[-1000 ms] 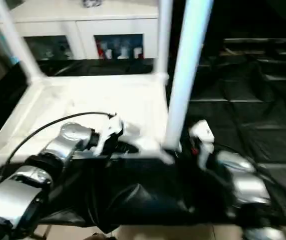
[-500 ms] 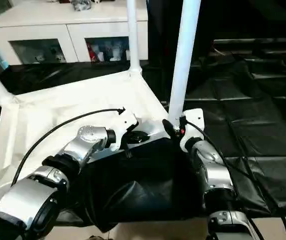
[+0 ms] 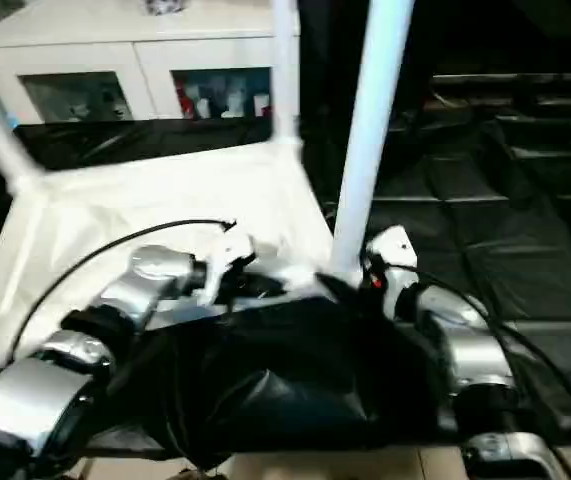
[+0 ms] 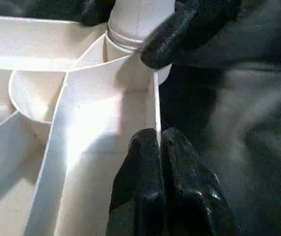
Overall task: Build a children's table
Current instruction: Rotate leg to tighten
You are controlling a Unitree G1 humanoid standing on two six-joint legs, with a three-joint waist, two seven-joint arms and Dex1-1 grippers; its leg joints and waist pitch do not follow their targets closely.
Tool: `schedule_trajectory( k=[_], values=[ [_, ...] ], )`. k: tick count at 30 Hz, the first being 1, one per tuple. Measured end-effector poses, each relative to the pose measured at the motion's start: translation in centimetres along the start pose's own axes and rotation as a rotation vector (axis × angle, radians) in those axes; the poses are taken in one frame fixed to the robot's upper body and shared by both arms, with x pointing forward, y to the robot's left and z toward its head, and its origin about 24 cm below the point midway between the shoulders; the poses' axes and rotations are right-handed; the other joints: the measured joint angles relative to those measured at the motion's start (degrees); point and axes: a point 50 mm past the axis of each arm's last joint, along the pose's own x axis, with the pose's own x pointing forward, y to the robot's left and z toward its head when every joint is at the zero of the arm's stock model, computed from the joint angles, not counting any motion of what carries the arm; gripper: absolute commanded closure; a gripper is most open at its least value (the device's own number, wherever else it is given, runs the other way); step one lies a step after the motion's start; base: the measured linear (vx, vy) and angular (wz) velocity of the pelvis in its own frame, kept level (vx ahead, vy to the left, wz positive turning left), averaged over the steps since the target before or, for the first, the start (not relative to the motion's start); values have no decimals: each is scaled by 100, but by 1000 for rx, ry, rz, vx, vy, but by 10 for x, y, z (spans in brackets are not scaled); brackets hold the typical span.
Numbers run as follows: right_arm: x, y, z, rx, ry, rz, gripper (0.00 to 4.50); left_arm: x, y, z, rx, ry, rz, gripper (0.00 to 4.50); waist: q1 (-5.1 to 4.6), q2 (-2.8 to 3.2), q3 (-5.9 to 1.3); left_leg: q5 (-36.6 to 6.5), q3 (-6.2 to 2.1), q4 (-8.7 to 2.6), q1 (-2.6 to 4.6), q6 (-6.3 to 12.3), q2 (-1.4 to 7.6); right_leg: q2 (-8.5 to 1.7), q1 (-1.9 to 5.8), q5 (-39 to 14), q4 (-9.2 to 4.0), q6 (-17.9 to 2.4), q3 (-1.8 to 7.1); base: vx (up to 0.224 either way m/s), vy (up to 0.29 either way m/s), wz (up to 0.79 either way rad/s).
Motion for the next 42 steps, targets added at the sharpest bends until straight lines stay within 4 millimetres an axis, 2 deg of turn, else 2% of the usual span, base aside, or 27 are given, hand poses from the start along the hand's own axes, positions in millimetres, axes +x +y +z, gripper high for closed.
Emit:
schedule_trajectory(
  k=[1, 3, 4, 5, 9, 10, 13, 16, 21, 24, 28, 34, 36, 37, 42],
  values=[
    [-3, 1, 0, -2, 7, 33, 77, -2, -1, 0, 0, 3, -19, 450, 44, -3, 2, 0, 3, 0, 0, 0, 0, -1, -1, 0, 0, -1, 1, 0, 0, 0],
    [-4, 2, 0, 6, 10, 69, 77, -5, -2, -2, -10, 8, -45, 450, 70, -2, 3, -1, 5, 3, -1, 0, 0, -3, -1, 0, 0, -1, 1, 0, 0, 0],
    [-6, 3, 1, 1, 20, 95, 77, -6, -3, -3, -19, 10, -62, 450, 75, -1, 4, -1, 8, 4, -1, -1, -1, -5, -1, 0, 0, -1, 3, 0, 0, 0],
    [-7, 3, 1, -1, 25, 109, 102, -7, -3, -3, -22, 10, -72, 450, 77, 0, 4, -4, 9, 5, -1, -6, -1, -5, 0, 0, 1, -1, 3, 0, 0, 0],
    [-9, 5, 1, 9, 28, 152, 109, -11, -4, -4, -34, 16, -97, 450, 80, 6, 4, -15, 12, 7, 0, -25, -1, -7, 1, 1, 5, -3, 4, 0, 0, 0],
    [-9, 5, 1, 10, 28, 157, 138, -11, -4, -5, -36, 16, -99, 450, 80, 9, 4, -14, 12, 7, 0, -25, -1, -7, 1, 2, 6, -3, 3, 0, 0, 0],
    [-9, 7, 1, 9, 32, 178, 151, -11, -4, -5, -39, 17, -104, 450, 74, 12, 3, -15, 12, 7, 0, -25, 0, -7, 2, 2, 7, -4, 3, 0, 0, 0],
    [-9, 10, -1, 18, 29, 185, 186, -11, -6, -6, -42, 15, -118, 450, 79, 16, 2, -15, 12, 7, 0, -25, 0, -7, 2, 2, 6, -4, 2, 0, 0, 0],
    [-10, 16, -8, 51, 4, 115, 194, -5, -6, -6, -35, 15, -86, 450, 110, 25, -3, -15, 13, 10, 4, -25, -1, -11, 8, 2, 6, -4, 1, 0, 0, 0],
    [0, 8, -11, 76, -34, -86, 195, 3, -1, -5, -30, -3, 42, 450, 42, 24, -4, -16, 14, 12, 23, -29, -1, -10, 23, 13, 7, -20, 3, 0, 0, 0],
    [20, -2, -10, 137, -87, -361, 196, 14, 5, -2, -42, -18, 186, 450, -142, 25, -5, -16, 13, 9, 35, -30, -7, -9, 26, 1, -2, -1, 13, 0, 0, 0],
    [42, -9, -7, 206, -105, -604, 196, 29, 8, 3, -41, -21, 310, 450, -258, 8, -2, -16, 4, 6, 42, -30, -11, -6, 38, -2, -17, 5, 14, 0, 0, 0],
    [46, -13, -5, 195, -106, -647, 196, 35, 8, 5, -49, -26, 340, 450, -280, 13, -6, -16, 3, 6, 44, -30, -16, -6, 43, -3, -31, 5, 17, 0, 0, 0],
    [46, -13, -6, 183, -110, -647, 140, 35, 8, 5, -50, -26, 343, 450, -283, 16, -7, -16, 3, 1, 44, -30, -17, -6, 44, -3, -41, 5, 16, 0, 0, 0],
    [42, -11, -8, 146, -118, -590, 109, 35, 7, 5, -50, -30, 312, 450, -268, 23, -12, -16, 4, -9, 44, -29, -20, -6, 49, -2, -52, 4, 21, 0, 0, 0]
  ],
)
